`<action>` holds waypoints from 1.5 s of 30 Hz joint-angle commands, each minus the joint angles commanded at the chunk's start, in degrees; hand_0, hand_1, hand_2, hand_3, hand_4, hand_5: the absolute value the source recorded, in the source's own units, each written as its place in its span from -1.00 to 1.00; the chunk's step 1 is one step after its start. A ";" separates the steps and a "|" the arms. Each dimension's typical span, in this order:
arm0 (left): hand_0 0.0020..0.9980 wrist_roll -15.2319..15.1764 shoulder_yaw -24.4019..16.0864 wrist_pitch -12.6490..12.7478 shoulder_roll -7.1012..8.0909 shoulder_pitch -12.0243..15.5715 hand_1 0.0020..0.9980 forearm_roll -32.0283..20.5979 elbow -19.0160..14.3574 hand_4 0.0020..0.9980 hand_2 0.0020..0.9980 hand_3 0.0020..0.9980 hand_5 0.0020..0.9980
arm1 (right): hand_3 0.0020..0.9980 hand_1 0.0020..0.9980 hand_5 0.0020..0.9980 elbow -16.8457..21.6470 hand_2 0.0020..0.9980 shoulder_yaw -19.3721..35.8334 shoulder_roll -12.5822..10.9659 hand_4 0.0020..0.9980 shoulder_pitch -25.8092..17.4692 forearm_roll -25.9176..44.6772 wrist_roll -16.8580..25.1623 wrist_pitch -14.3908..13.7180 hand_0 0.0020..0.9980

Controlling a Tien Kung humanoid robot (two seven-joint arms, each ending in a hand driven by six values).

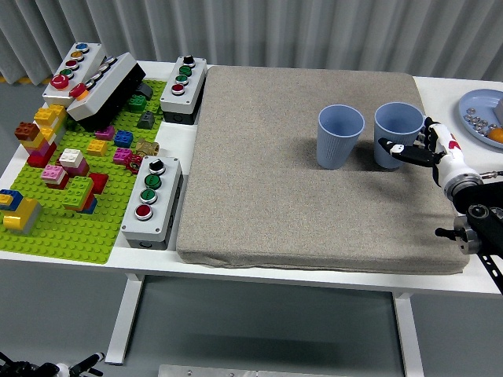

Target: Pick cup pour cup place

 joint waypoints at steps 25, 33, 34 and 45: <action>0.71 -0.07 -0.03 -0.09 -0.12 -0.35 0.74 0.32 0.00 0.21 0.77 0.54 1.00 | 0.06 0.19 -0.82 -0.92 0.00 1.16 0.69 0.40 -0.80 1.40 1.34 1.62 0.41; 0.71 -0.08 -0.01 -0.12 -0.19 -0.32 0.74 0.35 0.00 0.20 0.77 0.54 1.00 | 0.36 0.42 -0.76 -1.09 0.23 1.59 0.95 0.42 -1.25 1.57 1.87 2.55 0.54; 0.71 -0.08 -0.03 -0.13 -0.21 -0.30 0.74 0.37 0.00 0.20 0.77 0.54 1.00 | 0.36 0.42 -0.76 -1.23 0.23 1.59 1.02 0.42 -1.34 1.71 2.06 2.49 0.54; 0.71 -0.12 0.16 -0.19 -0.27 -0.30 0.74 0.40 0.00 0.20 0.77 0.54 1.00 | 0.34 0.42 -0.78 -1.69 0.21 1.84 1.33 0.40 -1.85 2.11 3.02 2.67 0.54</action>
